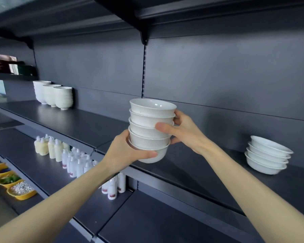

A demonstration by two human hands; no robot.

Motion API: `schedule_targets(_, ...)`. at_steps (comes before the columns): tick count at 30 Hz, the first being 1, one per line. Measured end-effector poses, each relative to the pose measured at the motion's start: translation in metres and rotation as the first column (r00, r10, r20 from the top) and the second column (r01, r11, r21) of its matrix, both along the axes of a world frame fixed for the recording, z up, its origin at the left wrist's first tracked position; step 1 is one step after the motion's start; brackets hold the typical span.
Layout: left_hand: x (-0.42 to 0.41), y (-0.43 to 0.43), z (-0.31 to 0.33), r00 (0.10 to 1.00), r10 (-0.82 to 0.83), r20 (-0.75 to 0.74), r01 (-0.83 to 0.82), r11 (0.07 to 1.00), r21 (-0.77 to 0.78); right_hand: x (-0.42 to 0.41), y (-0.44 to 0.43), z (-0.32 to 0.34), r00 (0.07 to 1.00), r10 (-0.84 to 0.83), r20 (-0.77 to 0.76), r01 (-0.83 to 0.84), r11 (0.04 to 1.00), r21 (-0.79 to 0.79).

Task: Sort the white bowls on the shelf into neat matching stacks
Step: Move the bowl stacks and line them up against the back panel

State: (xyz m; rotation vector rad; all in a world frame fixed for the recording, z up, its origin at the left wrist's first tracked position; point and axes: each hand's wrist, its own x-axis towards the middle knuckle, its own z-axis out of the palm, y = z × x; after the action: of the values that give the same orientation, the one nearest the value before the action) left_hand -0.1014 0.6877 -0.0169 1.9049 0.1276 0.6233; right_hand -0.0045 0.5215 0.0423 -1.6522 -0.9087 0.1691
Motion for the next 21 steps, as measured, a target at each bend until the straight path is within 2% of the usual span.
schedule_targets(16, 0.085, 0.244, 0.009, 0.997, 0.073, 0.015, -0.073, 0.997, -0.036, 0.101, 0.256, 0.01, 0.996, 0.083, -0.018, -0.084, 0.996, -0.022)
schedule_targets(21, 0.1, 0.33, 0.005, 0.999, 0.041, 0.008, -0.041, 0.999, -0.03, 0.113, 0.342, 0.005, 0.999, 0.037, -0.012, -0.037, 0.999, -0.02)
